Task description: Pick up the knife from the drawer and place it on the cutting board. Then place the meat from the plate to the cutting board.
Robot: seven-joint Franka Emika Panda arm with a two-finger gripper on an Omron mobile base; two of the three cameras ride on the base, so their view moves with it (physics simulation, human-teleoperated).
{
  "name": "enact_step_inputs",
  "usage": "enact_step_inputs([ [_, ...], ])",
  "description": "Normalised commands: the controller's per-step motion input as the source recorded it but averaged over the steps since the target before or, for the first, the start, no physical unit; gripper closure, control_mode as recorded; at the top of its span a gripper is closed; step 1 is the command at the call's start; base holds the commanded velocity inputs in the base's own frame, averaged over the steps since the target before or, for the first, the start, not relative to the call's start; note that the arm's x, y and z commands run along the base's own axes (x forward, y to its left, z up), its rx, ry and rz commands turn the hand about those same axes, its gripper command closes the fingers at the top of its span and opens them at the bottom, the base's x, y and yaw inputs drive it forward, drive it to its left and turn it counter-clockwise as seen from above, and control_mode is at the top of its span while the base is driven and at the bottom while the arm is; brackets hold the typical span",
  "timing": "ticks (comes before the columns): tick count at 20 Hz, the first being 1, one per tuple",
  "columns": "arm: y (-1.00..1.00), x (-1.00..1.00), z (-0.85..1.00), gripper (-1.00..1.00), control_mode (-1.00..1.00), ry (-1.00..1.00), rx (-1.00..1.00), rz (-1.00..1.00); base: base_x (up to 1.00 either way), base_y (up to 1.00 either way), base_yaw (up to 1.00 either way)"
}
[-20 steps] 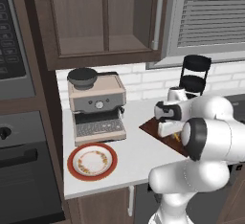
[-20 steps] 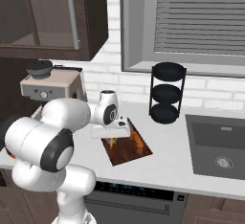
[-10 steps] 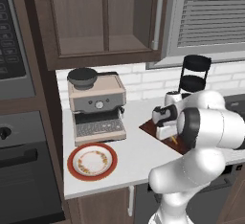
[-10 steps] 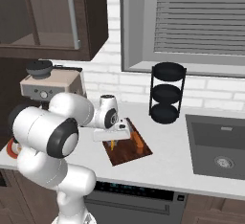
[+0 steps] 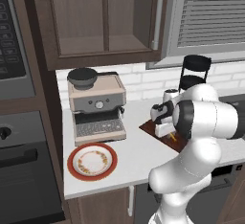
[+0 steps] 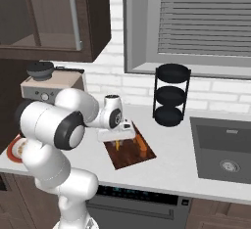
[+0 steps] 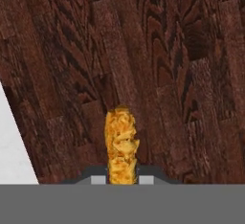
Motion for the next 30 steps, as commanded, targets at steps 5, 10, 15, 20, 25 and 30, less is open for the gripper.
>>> enact_step_inputs([
  [5,0.00,0.00,0.00,-1.00,-1.00,0.00,0.00,0.01,0.00,0.00,0.00],
  [10,0.00,-0.06,0.10,-1.00,-1.00,0.00,0.00,0.00,0.00,0.00,0.00],
  [15,0.00,-0.37,0.49,-1.00,-1.00,0.00,0.00,0.00,0.00,0.00,0.00],
  [20,0.00,-0.44,0.73,-1.00,-1.00,-0.01,0.02,0.00,0.00,0.00,0.00],
  [25,-0.01,-0.65,0.72,-1.00,-1.00,-0.05,0.07,0.00,0.00,0.00,0.00],
  [30,-0.05,-0.75,0.64,-1.00,-1.00,-0.14,0.19,0.00,0.00,0.00,0.00],
])
